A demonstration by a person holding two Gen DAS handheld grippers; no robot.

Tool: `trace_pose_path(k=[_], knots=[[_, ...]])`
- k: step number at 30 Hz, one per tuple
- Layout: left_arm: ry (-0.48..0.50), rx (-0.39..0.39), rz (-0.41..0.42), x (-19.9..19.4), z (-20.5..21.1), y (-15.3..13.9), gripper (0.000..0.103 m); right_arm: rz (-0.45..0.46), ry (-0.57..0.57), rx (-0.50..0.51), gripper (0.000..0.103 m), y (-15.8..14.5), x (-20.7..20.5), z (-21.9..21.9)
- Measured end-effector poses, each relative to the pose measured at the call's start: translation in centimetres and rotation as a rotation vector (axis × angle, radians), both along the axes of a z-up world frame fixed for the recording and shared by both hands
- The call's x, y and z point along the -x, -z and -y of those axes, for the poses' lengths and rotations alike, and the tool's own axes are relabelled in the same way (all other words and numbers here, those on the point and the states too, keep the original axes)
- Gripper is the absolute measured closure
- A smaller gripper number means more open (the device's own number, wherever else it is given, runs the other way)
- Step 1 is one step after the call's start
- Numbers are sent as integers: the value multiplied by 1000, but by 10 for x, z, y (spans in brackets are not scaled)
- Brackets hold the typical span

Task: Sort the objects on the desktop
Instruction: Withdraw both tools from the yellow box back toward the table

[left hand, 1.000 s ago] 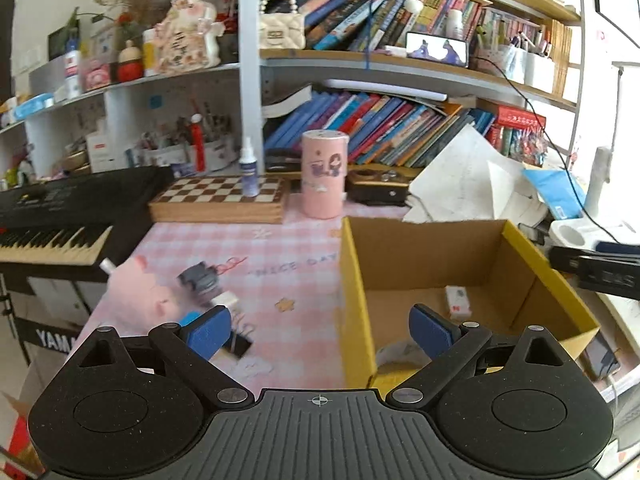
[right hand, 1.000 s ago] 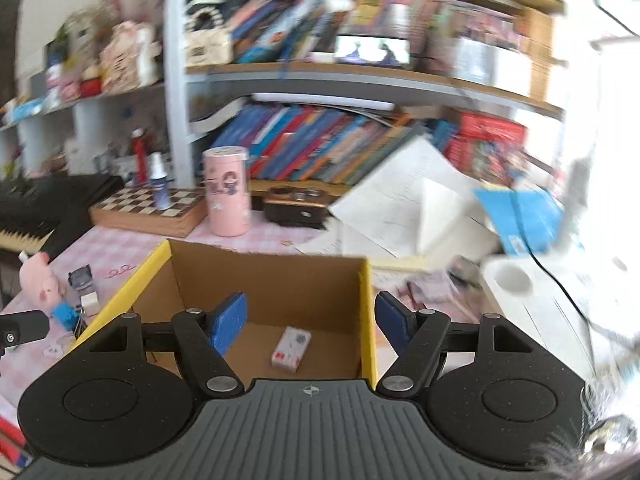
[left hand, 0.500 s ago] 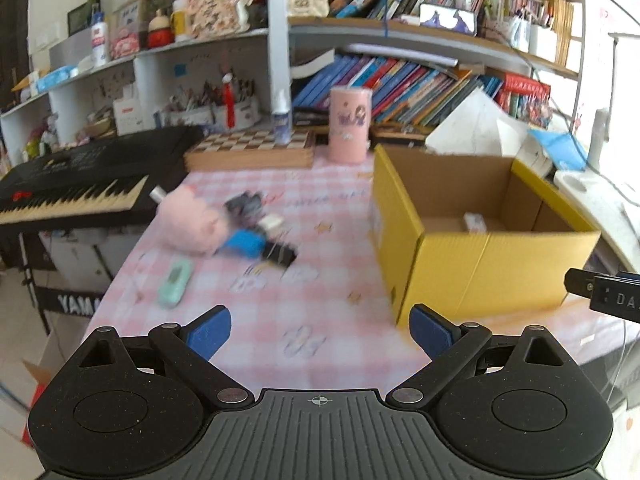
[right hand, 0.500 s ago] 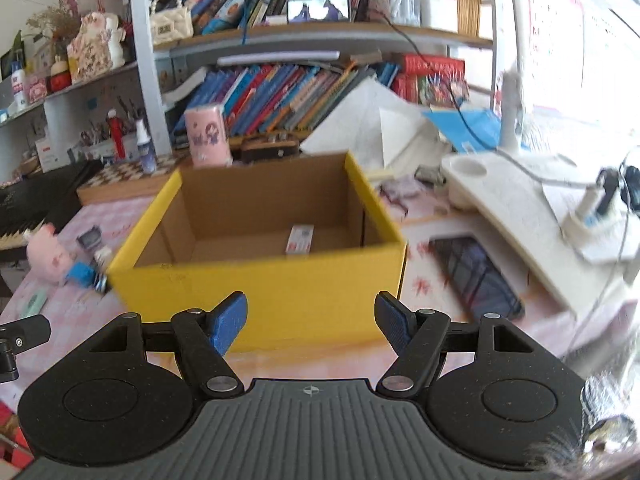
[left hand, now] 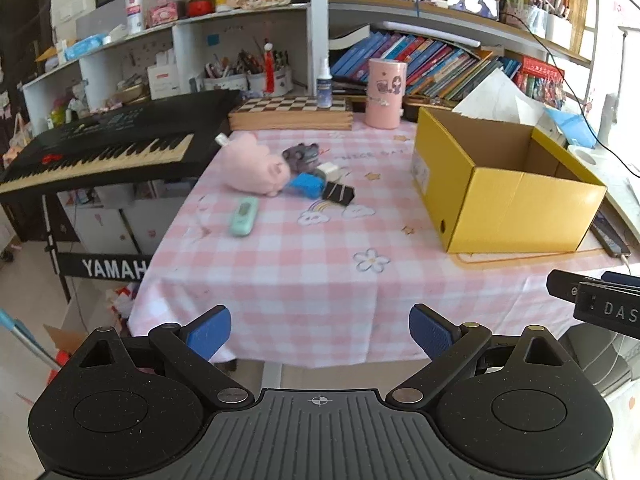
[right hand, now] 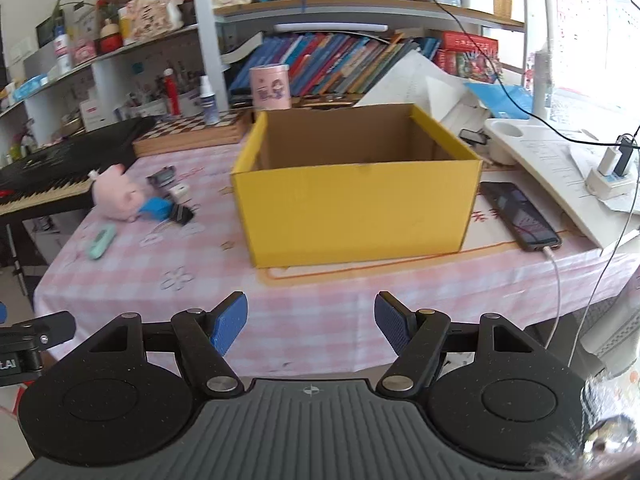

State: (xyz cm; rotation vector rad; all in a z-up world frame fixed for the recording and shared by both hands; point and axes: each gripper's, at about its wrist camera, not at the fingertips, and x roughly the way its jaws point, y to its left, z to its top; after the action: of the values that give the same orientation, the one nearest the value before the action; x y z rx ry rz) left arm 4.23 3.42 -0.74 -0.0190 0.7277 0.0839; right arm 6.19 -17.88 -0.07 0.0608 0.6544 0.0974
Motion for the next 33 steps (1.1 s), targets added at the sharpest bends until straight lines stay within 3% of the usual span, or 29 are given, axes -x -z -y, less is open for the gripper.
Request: trace_pose_path(k=[7,33], knots=[[8,4,-32,8,-13,7,6,-19,-20,4,35,3,14,-19],[8,19,-4,16,-42,4,6,-58,-115,52,37,9,23,-68]])
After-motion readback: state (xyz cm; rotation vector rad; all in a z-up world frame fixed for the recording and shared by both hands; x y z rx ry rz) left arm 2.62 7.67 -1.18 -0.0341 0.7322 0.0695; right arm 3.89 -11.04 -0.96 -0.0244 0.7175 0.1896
